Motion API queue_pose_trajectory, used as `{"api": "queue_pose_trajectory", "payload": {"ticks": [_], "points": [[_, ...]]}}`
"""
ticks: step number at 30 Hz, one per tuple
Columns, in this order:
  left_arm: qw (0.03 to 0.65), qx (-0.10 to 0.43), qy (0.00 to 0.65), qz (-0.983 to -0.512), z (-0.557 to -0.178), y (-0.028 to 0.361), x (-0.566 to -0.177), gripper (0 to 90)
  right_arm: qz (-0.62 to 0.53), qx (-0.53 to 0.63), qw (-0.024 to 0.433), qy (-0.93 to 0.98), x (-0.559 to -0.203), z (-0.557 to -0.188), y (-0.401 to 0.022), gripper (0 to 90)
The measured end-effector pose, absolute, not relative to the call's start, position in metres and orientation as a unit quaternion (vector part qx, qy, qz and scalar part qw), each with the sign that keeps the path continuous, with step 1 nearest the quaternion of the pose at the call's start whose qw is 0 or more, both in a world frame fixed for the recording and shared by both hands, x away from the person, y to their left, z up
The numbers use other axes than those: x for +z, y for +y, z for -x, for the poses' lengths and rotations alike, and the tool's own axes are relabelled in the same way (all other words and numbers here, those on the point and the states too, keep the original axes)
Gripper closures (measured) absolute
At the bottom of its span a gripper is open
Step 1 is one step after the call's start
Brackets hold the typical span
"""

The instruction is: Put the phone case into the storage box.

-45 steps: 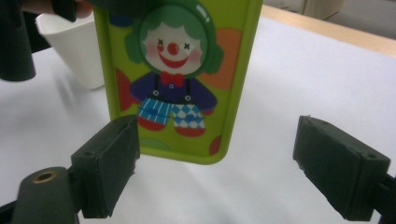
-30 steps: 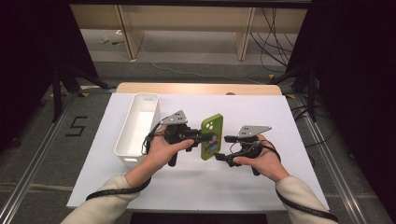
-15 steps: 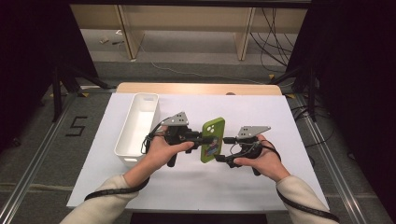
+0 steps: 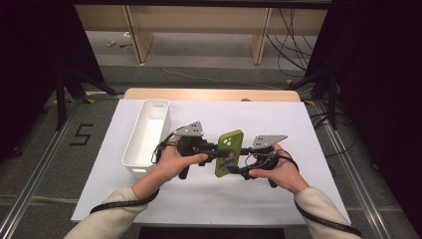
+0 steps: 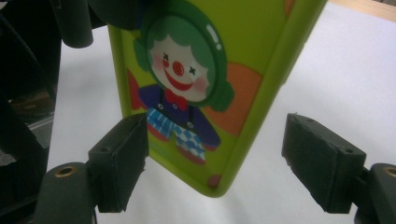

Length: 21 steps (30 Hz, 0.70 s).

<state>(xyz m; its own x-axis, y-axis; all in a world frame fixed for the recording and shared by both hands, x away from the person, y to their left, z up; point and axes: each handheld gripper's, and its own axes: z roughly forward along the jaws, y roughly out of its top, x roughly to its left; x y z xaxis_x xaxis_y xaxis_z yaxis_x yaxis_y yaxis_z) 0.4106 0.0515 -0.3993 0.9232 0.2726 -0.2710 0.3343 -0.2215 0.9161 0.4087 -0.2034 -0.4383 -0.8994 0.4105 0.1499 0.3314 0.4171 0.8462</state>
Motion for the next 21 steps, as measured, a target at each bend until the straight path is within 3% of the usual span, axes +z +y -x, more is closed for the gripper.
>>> {"api": "queue_pose_trajectory", "payload": {"ticks": [21], "points": [[0.605,-0.029,0.181,-0.775,-0.412,0.0512,-0.4014,77.2,-0.206,0.517,-0.013,0.831,-0.4413,-0.4112,-0.2058,49.3]]}}
